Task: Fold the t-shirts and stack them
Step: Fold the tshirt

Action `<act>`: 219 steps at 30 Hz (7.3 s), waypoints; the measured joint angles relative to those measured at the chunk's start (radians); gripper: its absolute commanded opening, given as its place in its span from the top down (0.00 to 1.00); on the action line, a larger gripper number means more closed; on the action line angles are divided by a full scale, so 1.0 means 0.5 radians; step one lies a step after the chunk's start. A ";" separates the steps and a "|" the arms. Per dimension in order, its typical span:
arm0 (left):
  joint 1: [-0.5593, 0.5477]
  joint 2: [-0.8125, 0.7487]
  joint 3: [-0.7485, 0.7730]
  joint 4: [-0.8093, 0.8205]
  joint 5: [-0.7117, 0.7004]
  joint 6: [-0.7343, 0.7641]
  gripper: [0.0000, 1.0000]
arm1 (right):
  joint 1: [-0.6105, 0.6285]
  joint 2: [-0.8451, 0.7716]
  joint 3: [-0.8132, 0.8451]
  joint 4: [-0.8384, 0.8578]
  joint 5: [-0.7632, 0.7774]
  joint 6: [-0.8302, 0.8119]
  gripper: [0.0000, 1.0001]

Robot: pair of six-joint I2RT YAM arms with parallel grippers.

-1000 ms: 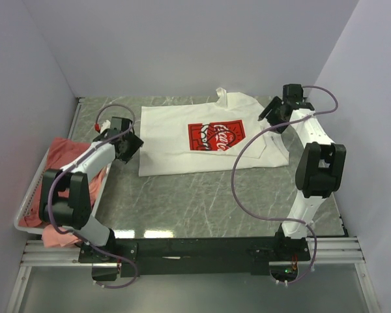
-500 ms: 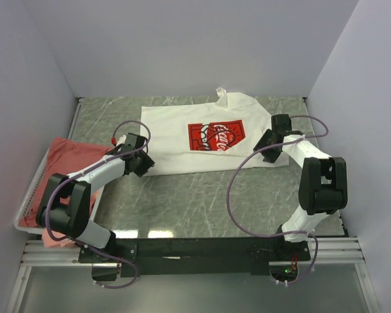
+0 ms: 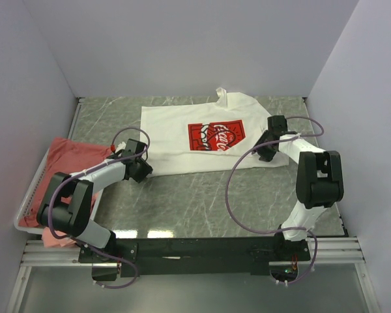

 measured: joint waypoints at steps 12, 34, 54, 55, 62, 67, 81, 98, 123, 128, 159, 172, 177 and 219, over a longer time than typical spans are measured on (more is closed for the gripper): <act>0.000 0.000 -0.002 0.005 -0.001 0.001 0.62 | 0.001 0.073 0.008 0.003 0.029 0.038 0.63; 0.000 0.000 -0.002 -0.003 -0.001 0.008 0.62 | 0.127 0.357 0.714 -0.158 0.100 0.026 1.00; 0.000 0.000 0.023 -0.018 0.001 0.025 0.61 | 0.320 0.811 1.303 -0.234 0.129 -0.117 0.96; 0.000 0.000 0.024 -0.019 0.001 0.026 0.61 | 0.320 0.816 1.331 -0.229 0.129 -0.125 0.96; 0.000 0.000 0.030 -0.024 0.001 0.035 0.61 | 0.341 0.900 1.482 -0.182 0.115 -0.202 0.86; 0.000 0.000 0.034 -0.020 0.002 0.043 0.60 | 0.392 1.023 1.579 -0.193 0.101 -0.297 0.52; 0.000 0.000 0.056 -0.021 0.004 0.048 0.59 | 0.327 0.699 1.267 -0.204 0.169 -0.426 0.64; 0.000 0.000 0.093 -0.021 0.021 0.062 0.60 | 0.240 0.644 0.981 -0.260 0.294 -0.423 0.80; 0.021 -0.025 0.227 -0.112 0.043 0.130 0.57 | 0.101 1.160 1.990 -0.440 0.410 -0.445 0.47; 0.030 -0.031 0.228 -0.110 0.072 0.130 0.57 | 0.084 0.995 1.719 -0.476 0.380 -0.439 0.49; 0.037 -0.031 0.235 -0.092 0.136 0.136 0.57 | -0.006 0.640 0.690 0.304 -0.054 0.372 0.55; 0.038 -0.026 0.235 -0.092 0.140 0.138 0.57 | -0.015 0.641 0.735 0.362 -0.113 0.505 0.63; 0.038 -0.017 0.249 -0.092 0.140 0.138 0.57 | -0.016 0.641 0.735 0.346 -0.113 0.515 0.63; 0.045 0.027 0.273 -0.092 0.140 0.139 0.57 | -0.027 0.790 0.808 0.365 -0.118 0.574 1.00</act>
